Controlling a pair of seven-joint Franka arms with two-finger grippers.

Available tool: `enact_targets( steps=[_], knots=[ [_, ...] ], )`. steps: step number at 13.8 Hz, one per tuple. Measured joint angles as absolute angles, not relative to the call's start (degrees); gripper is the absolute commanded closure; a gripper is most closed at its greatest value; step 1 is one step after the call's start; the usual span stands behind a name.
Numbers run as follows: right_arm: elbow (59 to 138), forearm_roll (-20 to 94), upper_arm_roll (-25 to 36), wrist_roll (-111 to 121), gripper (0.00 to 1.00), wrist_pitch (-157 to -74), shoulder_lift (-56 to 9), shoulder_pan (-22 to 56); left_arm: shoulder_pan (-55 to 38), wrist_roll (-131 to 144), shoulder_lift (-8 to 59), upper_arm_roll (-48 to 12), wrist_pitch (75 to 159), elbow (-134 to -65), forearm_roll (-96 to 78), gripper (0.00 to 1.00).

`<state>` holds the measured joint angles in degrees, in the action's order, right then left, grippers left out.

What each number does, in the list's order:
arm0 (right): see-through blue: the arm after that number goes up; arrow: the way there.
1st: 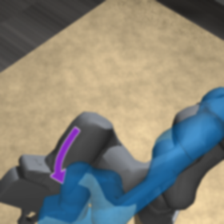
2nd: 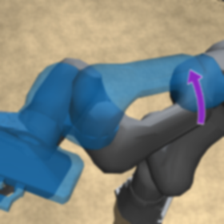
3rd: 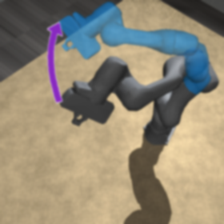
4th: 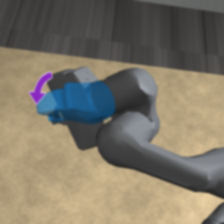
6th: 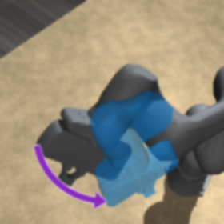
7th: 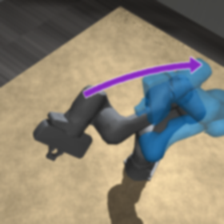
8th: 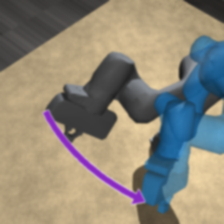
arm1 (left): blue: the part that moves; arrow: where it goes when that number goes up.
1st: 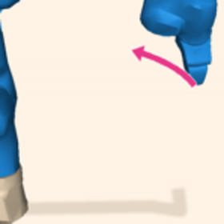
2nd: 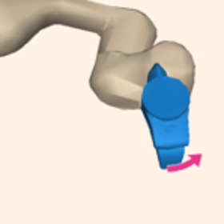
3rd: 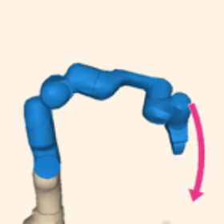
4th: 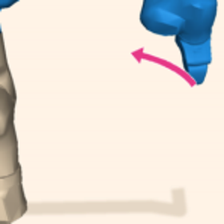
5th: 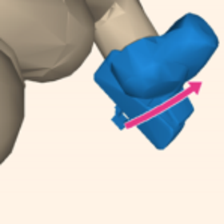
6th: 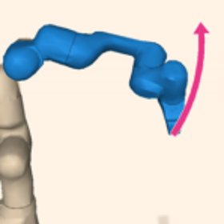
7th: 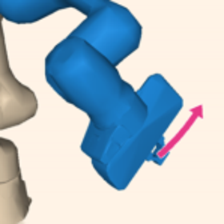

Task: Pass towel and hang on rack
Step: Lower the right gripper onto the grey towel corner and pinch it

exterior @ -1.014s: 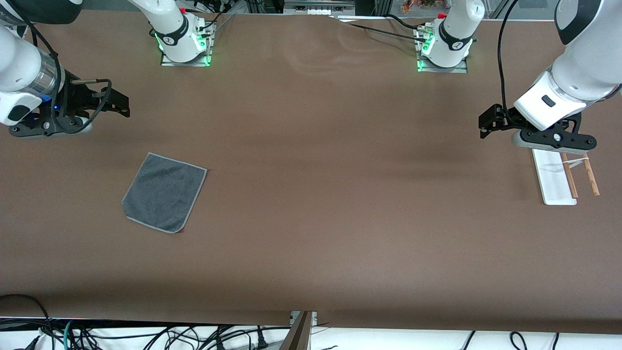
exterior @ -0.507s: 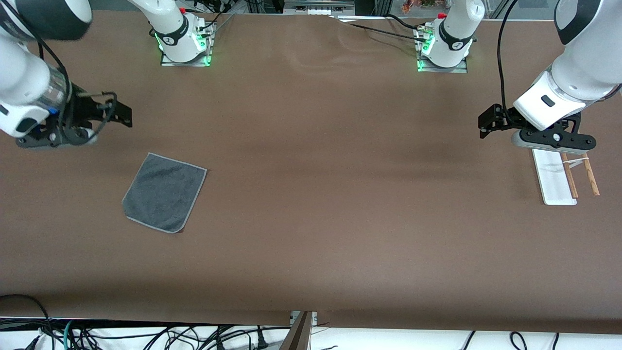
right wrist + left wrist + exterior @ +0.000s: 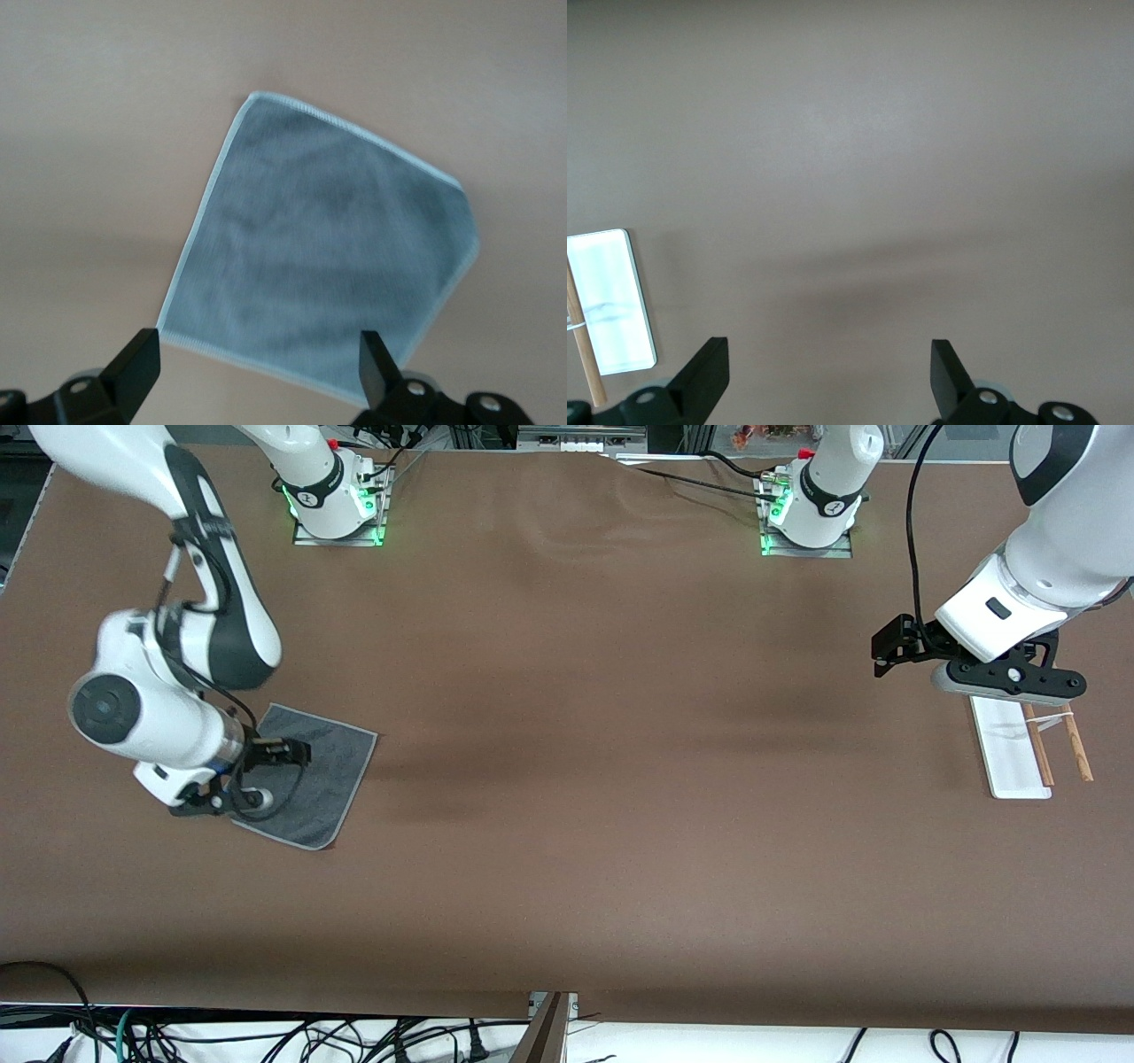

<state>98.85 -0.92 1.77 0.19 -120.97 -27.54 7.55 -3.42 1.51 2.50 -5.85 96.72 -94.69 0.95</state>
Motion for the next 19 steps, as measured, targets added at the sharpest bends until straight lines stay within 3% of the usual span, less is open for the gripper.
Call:
enact_targets(
  steps=[3,9,11,13,18,19],
  knots=[
    [98.3,-0.9,1.7,0.1,0.03,-129.4,-33.3,7.5,-3.4,1.5,2.5,-5.9,96.7,-94.7,1.0,0.00],
    [92.2,-0.9,1.5,0.1,0.05,-136.8,-41.6,7.5,-3.4,1.5,2.5,-5.9,96.7,-94.7,1.0,0.00],
    [90.5,-0.9,1.4,0.1,0.10,-139.2,-44.4,7.5,-3.4,1.5,2.5,-5.9,96.7,-94.7,1.0,0.00],
    [89.8,-0.9,1.4,0.1,0.27,-140.4,-45.9,7.5,-3.4,1.5,2.5,-5.9,96.7,-94.7,1.0,0.00],
    [89.3,-0.8,1.1,0.1,1.00,-140.6,-46.1,7.5,-3.4,1.5,2.5,-5.9,96.7,-94.7,1.0,0.00],
    [89.2,-0.7,1.0,0.1,1.00,-140.6,-46.1,7.5,-3.4,1.5,2.5,-5.9,96.7,-94.7,1.0,0.00]
  ],
)
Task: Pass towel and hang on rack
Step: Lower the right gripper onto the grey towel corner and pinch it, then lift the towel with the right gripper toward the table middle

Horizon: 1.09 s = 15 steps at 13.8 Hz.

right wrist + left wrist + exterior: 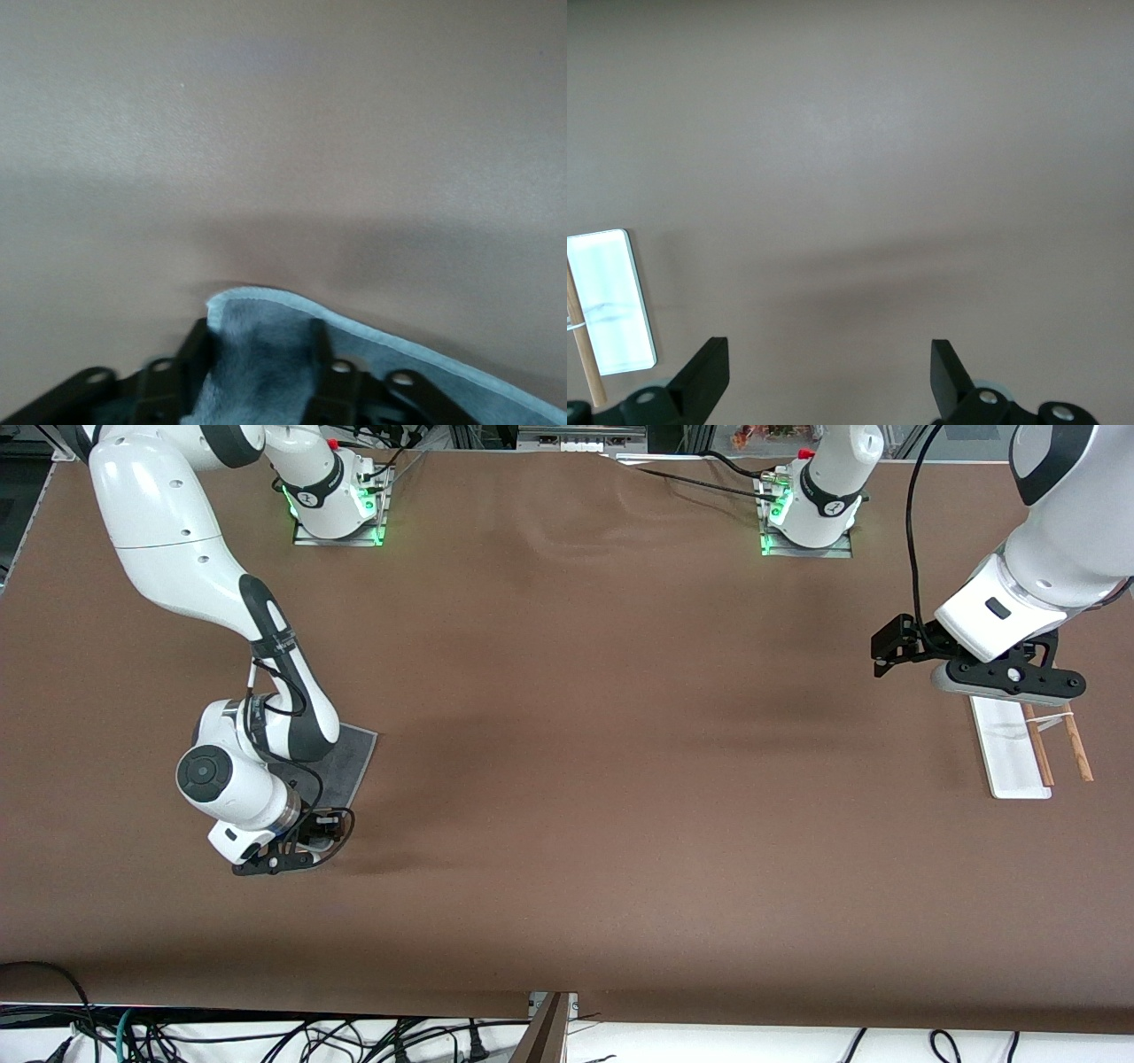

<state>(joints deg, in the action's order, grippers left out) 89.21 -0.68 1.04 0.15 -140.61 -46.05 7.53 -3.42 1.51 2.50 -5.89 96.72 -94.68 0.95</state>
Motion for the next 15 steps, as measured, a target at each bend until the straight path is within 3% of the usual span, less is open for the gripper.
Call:
enact_targets(
  steps=[6,15],
  knots=[
    [88.4,0.6,0.4,0.1,1.00,-138.0,-45.9,7.5,-3.4,1.5,2.5,-5.9,96.7,-94.7,1.0,0.00],
    [76.9,8.6,-5.7,-12.8,1.00,-108.8,-40.5,8.7,-3.4,1.5,2.5,-6.2,96.7,-94.7,1.0,0.00]
  ],
)
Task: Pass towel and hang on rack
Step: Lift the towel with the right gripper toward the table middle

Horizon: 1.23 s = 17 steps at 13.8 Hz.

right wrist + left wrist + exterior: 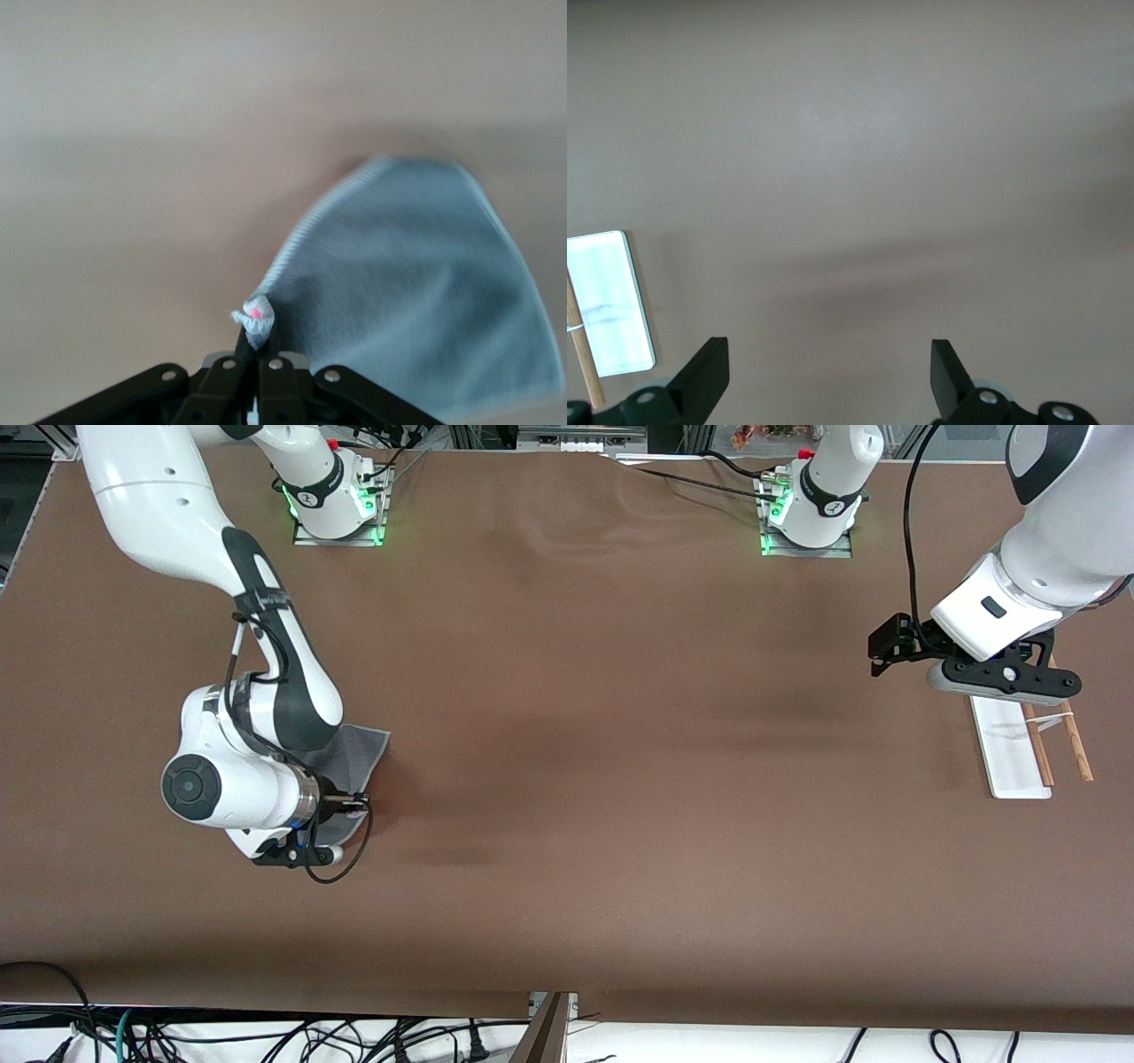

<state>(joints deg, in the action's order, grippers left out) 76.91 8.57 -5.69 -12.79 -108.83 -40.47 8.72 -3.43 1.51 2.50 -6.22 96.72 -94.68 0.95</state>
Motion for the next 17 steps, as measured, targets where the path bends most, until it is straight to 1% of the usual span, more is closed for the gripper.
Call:
enact_targets(
  steps=[2,4,6,10,12,15,17],
  knots=[
    [74.9,12.6,-7.8,-18.0,1.00,-104.0,-39.3,8.8,-3.4,1.5,2.5,-6.2,96.7,-94.7,1.0,0.00],
    [73.0,16.8,-11.1,-25.2,1.00,-101.5,-39.2,8.9,-3.4,1.5,2.5,-6.2,96.7,-94.7,1.0,0.00],
    [71.2,22.4,-14.5,-33.6,1.00,-100.9,-39.2,9.0,-3.3,1.5,2.6,-6.2,95.8,-94.7,1.0,0.00],
    [66.9,33.6,-20.2,-50.6,1.00,-101.1,-39.1,9.1,-2.6,-4.5,3.9,-5.9,90.8,-94.8,1.0,0.00],
    [66.1,35.8,-23.9,-58.5,1.00,-104.0,-39.1,9.0,-0.8,-11.2,5.0,-5.8,89.5,-95.0,-0.5,0.00],
    [66.1,36.2,-30.9,-69.1,1.00,-112.6,-39.3,9.3,1.6,-21.0,7.9,-5.6,89.1,-95.3,-8.5,0.00],
    [66.1,36.2,-33.6,-74.7,1.00,-118.1,-39.5,10.5,2.6,-28.5,10.7,-5.6,89.1,-95.7,-15.3,0.00]
  ],
)
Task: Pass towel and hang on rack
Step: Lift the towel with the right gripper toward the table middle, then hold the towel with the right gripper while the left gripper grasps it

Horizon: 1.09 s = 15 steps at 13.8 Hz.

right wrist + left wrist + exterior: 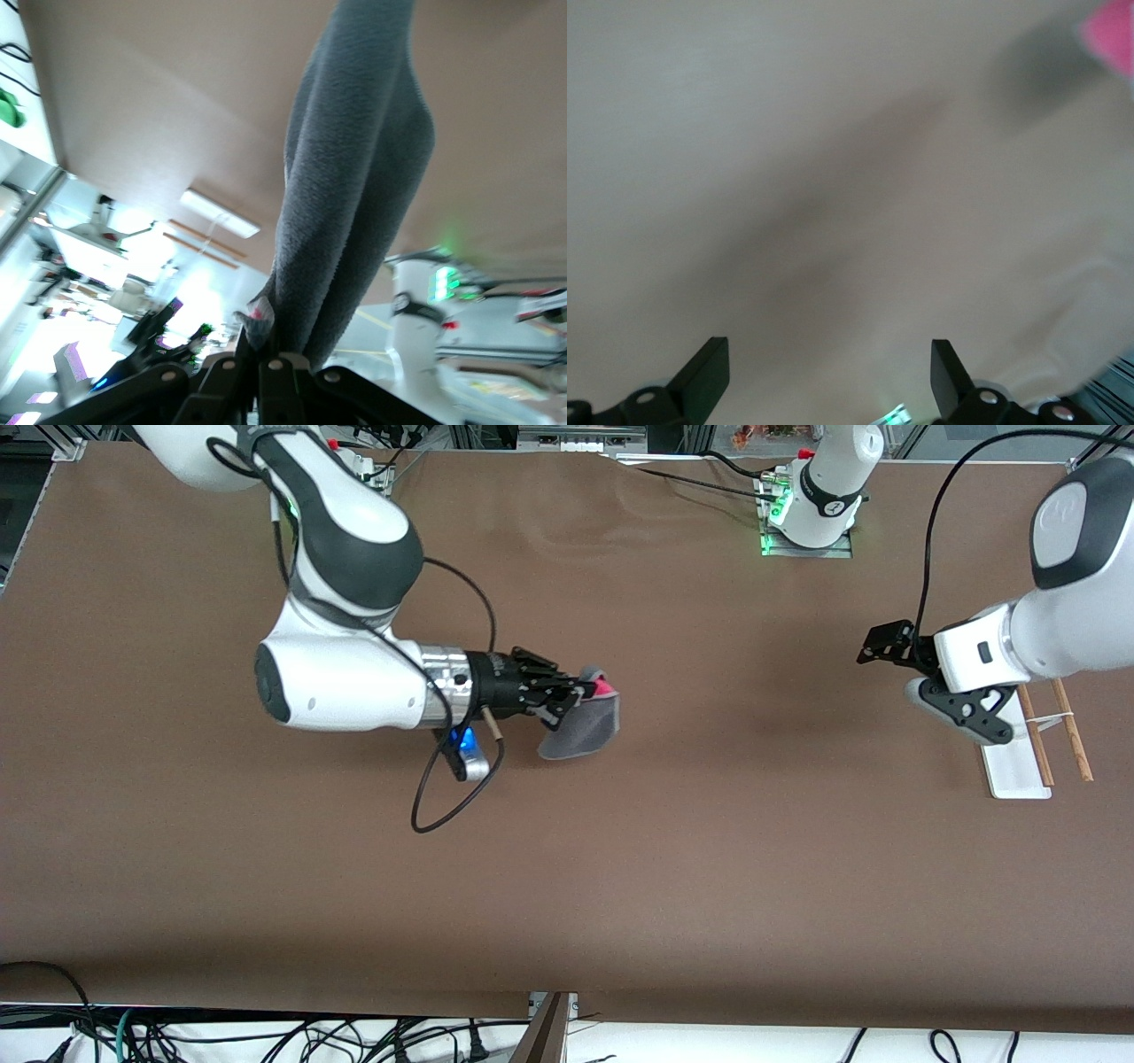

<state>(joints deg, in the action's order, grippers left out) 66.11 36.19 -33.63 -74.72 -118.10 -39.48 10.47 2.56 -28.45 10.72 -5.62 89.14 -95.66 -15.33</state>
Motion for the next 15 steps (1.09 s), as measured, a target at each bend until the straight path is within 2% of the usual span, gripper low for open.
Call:
enact_targets(
  steps=[3,6,11,14,15],
  knots=[
    [66.1,36.2,-34.2,-81.6,1.00,-126.6,-39.7,14.6,3.4,-43.3,16.3,-5.6,90.7,-95.8,-24.0,0.00],
    [66.1,36.2,-34.3,-86.6,1.00,-132.7,-39.8,17.7,4.3,-59.2,20.3,-5.6,92.9,-95.8,-34.3,0.06],
    [66.1,36.9,-34.3,-88.6,1.00,-136.4,-39.9,19.2,4.0,-72.6,21.3,-6.4,96.1,-96.0,-49.8,0.05],
    [66.1,37.2,-34.3,-88.8,1.00,-136.9,-39.9,19.4,3.4,-81.8,21.4,-9.4,102.8,-98.2,-56.1,0.06],
    [66.1,37.2,-34.3,-88.8,1.00,-136.9,-39.9,19.4,2.9,-83.8,21.5,-11.0,105.9,-99.1,-57.2,0.10]
  ],
)
